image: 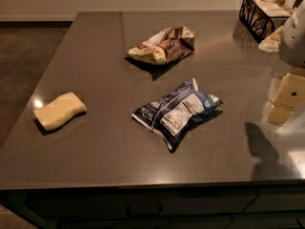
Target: Move blue chip bag near sponge
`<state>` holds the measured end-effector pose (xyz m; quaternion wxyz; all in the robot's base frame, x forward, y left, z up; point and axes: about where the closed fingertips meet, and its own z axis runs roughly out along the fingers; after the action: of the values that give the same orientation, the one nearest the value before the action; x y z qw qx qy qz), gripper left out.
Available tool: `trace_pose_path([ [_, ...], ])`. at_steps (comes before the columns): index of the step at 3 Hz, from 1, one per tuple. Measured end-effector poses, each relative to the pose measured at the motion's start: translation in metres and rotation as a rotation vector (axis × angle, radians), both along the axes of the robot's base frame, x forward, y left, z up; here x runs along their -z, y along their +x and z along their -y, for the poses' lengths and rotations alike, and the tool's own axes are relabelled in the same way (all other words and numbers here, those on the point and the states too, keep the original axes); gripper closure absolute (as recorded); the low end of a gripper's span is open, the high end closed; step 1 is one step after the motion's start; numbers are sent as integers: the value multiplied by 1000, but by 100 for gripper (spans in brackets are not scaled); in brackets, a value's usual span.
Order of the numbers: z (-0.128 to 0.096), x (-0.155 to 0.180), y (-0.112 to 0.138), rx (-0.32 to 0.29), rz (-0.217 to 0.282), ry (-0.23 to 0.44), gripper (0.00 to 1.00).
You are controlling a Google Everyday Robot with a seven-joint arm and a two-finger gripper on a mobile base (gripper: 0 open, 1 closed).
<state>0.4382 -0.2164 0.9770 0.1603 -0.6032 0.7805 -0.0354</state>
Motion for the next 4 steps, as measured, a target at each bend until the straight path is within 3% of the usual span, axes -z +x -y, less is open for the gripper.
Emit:
trace_pose_path([
  [1, 0, 0, 0, 0, 0, 0, 0],
  [2, -6, 2, 5, -55, 3, 18, 0],
  [4, -47, 39, 36, -328, -55, 59, 0],
])
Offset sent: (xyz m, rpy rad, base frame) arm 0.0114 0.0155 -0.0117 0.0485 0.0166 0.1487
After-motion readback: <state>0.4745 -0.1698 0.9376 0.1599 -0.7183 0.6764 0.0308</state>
